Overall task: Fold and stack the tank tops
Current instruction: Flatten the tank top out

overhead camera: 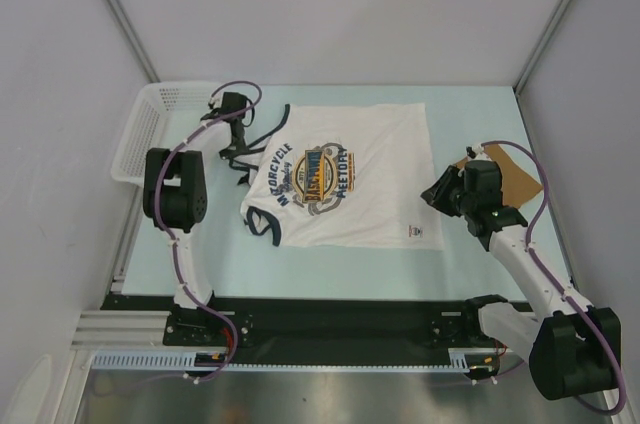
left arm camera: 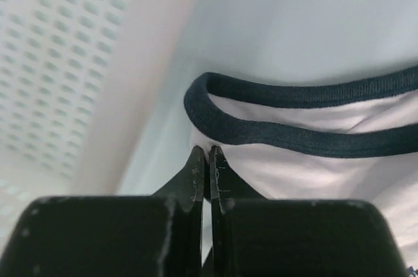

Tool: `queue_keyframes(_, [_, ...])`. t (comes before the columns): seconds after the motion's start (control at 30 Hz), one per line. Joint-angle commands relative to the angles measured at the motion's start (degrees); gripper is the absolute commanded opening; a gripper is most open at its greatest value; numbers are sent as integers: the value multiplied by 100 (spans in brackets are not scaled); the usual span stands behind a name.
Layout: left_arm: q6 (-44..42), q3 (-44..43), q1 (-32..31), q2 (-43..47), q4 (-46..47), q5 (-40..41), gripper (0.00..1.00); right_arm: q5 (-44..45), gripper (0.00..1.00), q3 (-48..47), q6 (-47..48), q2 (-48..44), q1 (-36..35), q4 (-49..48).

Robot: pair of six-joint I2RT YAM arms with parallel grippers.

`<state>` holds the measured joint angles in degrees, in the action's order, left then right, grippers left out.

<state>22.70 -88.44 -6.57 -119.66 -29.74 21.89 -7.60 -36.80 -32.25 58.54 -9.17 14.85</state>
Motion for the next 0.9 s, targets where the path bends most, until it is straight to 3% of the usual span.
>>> queue_keyframes(0.0, [-353,-620,33,180,-347,1009,1,-93,30,6,131,-27,55,-61])
queue_keyframes(0.03, [-363,-865,33,136,-644,1219,9,-128,30,14,131,-1,56,-87])
queue_keyframes(0.07, [-397,-937,33,109,-708,1317,35,-137,31,49,123,-1,73,-96])
queue_keyframes(0.1, [-441,-973,33,100,-744,1335,50,-154,31,76,122,-10,82,-114])
queue_keyframes(0.13, [-477,-973,33,109,-770,1353,58,-172,32,85,122,-1,82,-149])
queue_keyframes(0.17, [-468,-956,24,144,-779,1362,72,-172,32,102,105,-1,91,-167])
queue_keyframes(0.2, [-459,-894,24,292,-762,1283,77,-190,32,94,96,8,91,-176])
queue_keyframes(0.33, [-530,-560,59,566,-585,679,81,-242,33,76,87,26,99,-176])
queue_keyframes(0.5, [-433,-228,-239,995,-666,-53,74,-225,33,111,96,25,91,-184])
queue_keyframes(0.67, [-152,1336,-599,2644,116,-1315,76,-260,33,146,79,17,100,-211])
queue_keyframes(0.87, [261,3253,-644,4449,557,-1434,75,-330,33,146,105,-10,108,-193])
